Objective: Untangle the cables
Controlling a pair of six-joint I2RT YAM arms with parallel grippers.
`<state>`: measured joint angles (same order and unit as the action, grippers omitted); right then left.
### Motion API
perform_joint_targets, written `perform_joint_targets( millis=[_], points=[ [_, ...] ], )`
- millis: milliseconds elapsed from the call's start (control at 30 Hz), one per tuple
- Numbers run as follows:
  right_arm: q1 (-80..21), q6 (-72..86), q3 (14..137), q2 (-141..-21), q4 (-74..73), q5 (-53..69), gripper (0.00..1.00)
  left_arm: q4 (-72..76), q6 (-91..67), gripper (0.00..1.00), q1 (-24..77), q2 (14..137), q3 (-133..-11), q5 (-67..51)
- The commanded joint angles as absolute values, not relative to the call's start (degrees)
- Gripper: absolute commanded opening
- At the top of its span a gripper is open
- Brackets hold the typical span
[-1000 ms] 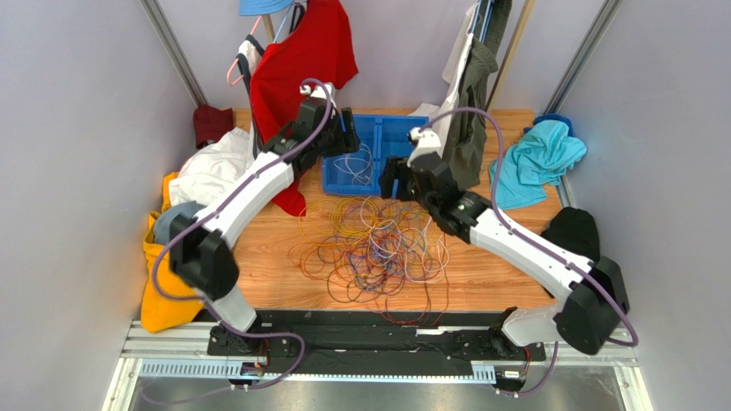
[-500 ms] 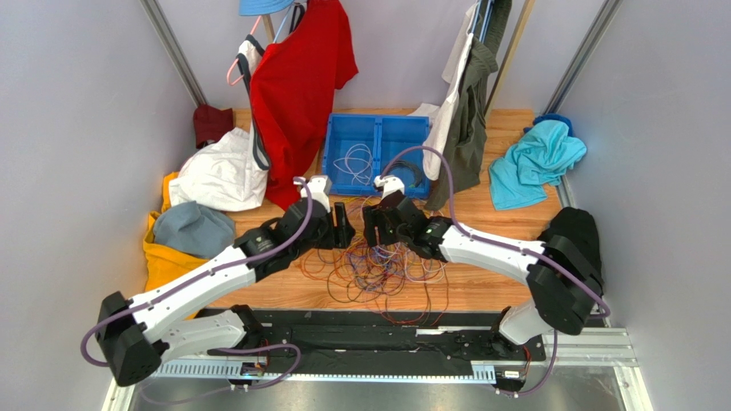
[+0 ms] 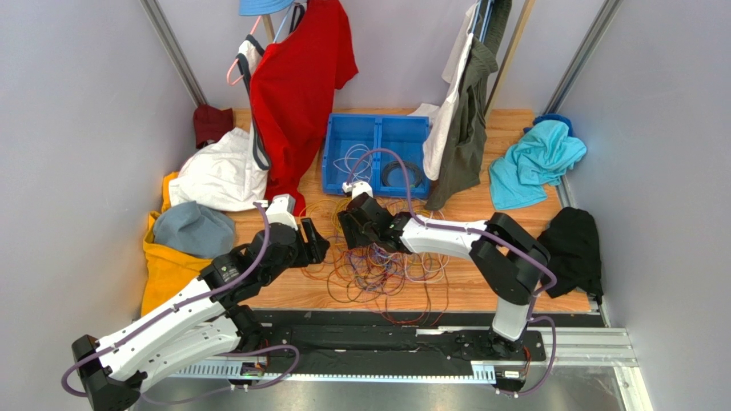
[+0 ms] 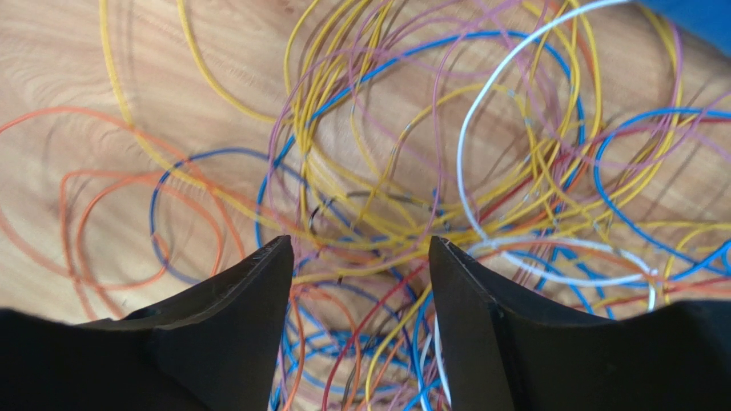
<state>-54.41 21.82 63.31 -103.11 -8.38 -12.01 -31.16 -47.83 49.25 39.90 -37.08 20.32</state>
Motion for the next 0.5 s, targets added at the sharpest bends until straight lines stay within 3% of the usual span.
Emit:
perform_joint_targets(
  millis=[0, 333, 433, 467],
  points=[
    [-54.1, 20.6, 68.2, -106.4, -9.5, -16.4, 0.62, -32.3, -49.5, 0.69, 49.3, 39.2, -36.6, 21.2],
    [-52.6, 21.6, 68.8, -110.5, -12.0, -16.1, 0.39, -33.3, -50.2, 0.68, 49.3, 36.2, -35.2, 20.8],
    [-52.5, 21.9, 67.7, -109.2, -11.5, -15.7, 0.24, -33.3, -50.4, 0.68, 49.3, 35.6, -34.9, 21.0],
    [-52.6, 22.2, 66.9, -108.6, -11.8, -15.9, 0.13, -33.3, -50.4, 0.68, 49.3, 35.3, -34.9, 21.0]
  ],
)
